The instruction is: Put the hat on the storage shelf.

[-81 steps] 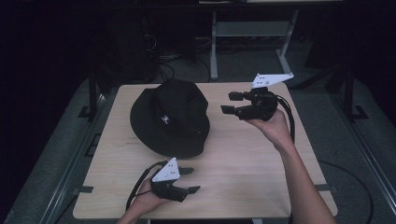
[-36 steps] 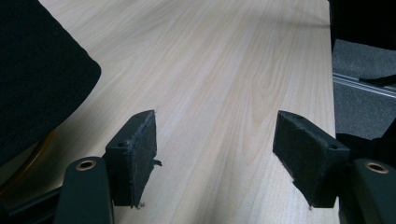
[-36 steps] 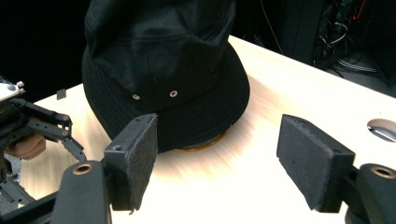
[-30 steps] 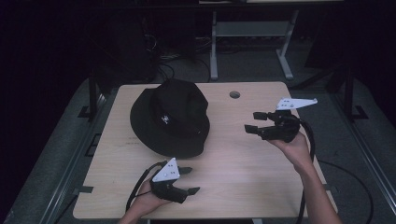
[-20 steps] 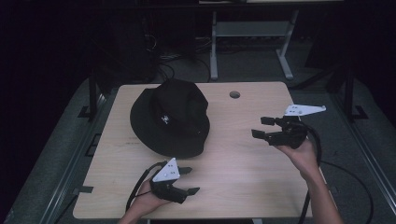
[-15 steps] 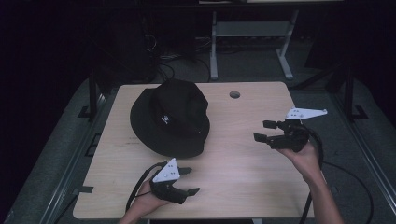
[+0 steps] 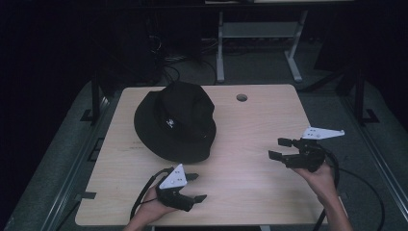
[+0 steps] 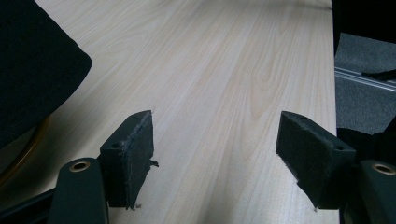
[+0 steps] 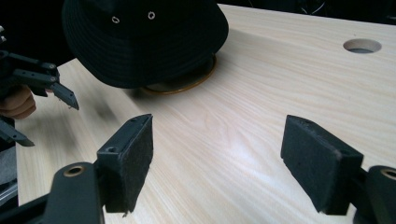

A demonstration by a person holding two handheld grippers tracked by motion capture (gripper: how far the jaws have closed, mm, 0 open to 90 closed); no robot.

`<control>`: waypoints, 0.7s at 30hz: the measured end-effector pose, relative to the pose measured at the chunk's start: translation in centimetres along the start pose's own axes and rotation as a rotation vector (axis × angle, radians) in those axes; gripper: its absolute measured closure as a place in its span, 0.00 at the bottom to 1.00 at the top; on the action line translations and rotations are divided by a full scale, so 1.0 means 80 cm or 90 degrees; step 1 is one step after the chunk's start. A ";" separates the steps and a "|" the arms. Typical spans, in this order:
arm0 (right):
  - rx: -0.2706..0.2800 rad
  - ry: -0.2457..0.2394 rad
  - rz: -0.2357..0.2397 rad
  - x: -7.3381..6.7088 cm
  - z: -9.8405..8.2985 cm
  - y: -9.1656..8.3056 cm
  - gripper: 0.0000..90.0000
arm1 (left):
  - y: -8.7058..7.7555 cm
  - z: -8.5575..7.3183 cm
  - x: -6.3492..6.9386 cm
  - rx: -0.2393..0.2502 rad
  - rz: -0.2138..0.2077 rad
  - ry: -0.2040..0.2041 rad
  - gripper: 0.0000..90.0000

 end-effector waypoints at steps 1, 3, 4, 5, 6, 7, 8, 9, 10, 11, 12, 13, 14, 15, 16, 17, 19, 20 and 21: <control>0.000 0.000 0.000 0.000 0.000 0.000 0.28 | 0.000 0.000 0.000 0.000 0.000 0.000 0.30; 0.001 0.003 -0.003 0.001 -0.008 -0.005 0.28 | 0.000 0.000 0.000 0.000 0.000 0.000 0.30; 0.002 0.007 -0.004 0.001 -0.010 -0.006 0.28 | 0.000 0.000 -0.001 -0.001 0.000 0.001 0.30; 0.002 0.006 -0.005 0.002 -0.012 -0.007 0.28 | 0.000 0.000 -0.001 -0.001 0.001 -0.001 0.30; -0.003 0.006 -0.007 0.002 -0.015 -0.009 0.27 | 0.000 0.000 -0.001 -0.001 0.001 -0.001 0.30; -0.003 0.006 -0.007 0.002 -0.015 -0.009 0.27 | 0.000 -0.001 0.000 -0.002 0.002 0.000 0.30; -0.007 0.008 -0.013 0.004 -0.020 -0.012 0.27 | 0.001 -0.002 0.000 -0.001 0.004 0.001 0.30; -0.007 0.011 -0.013 0.004 -0.022 -0.013 0.27 | 0.001 -0.002 0.000 -0.001 0.004 0.001 0.30; -0.007 0.015 -0.015 0.005 -0.025 -0.015 0.27 | 0.002 -0.003 0.001 -0.003 0.004 0.000 0.30; -0.009 0.015 -0.017 0.006 -0.028 -0.017 0.27 | 0.002 -0.003 0.001 -0.003 0.005 0.000 0.30; -0.010 0.018 -0.017 0.006 -0.030 -0.018 0.27 | 0.002 -0.003 0.001 -0.003 0.005 0.001 0.30; -0.010 0.018 -0.017 0.006 -0.030 -0.018 0.27 | 0.002 -0.003 0.001 -0.003 0.005 0.001 0.30; -0.008 0.023 -0.018 0.005 -0.036 -0.022 0.28 | 0.002 -0.003 0.001 0.000 0.006 0.000 0.30; -0.006 0.025 -0.017 0.004 -0.038 -0.023 0.28 | 0.003 -0.003 0.001 0.002 0.006 -0.002 0.30; -0.005 0.027 -0.018 0.004 -0.040 -0.024 0.28 | 0.003 -0.003 0.001 0.002 0.006 -0.002 0.30; -0.005 0.027 -0.018 0.004 -0.040 -0.024 0.28 | 0.003 -0.003 0.001 0.002 0.007 -0.002 0.30; -0.005 0.028 -0.019 0.001 -0.049 -0.028 0.28 | 0.003 -0.003 0.001 -0.001 0.006 0.000 0.30; -0.005 0.030 -0.020 0.001 -0.052 -0.029 0.28 | 0.003 -0.004 0.001 -0.002 0.006 -0.001 0.30; -0.004 0.035 -0.021 0.001 -0.054 -0.031 0.27 | 0.003 -0.004 0.001 -0.002 0.006 -0.001 0.30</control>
Point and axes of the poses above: each handheld gripper's, and its own axes: y roughly forward along the jaws, z roughly out of its top, x roughly to its right, the point moved 7 cm from there along y, roughly forward along the jaws, and after that the axes turned 13 degrees about x, right-handed, at the moved point
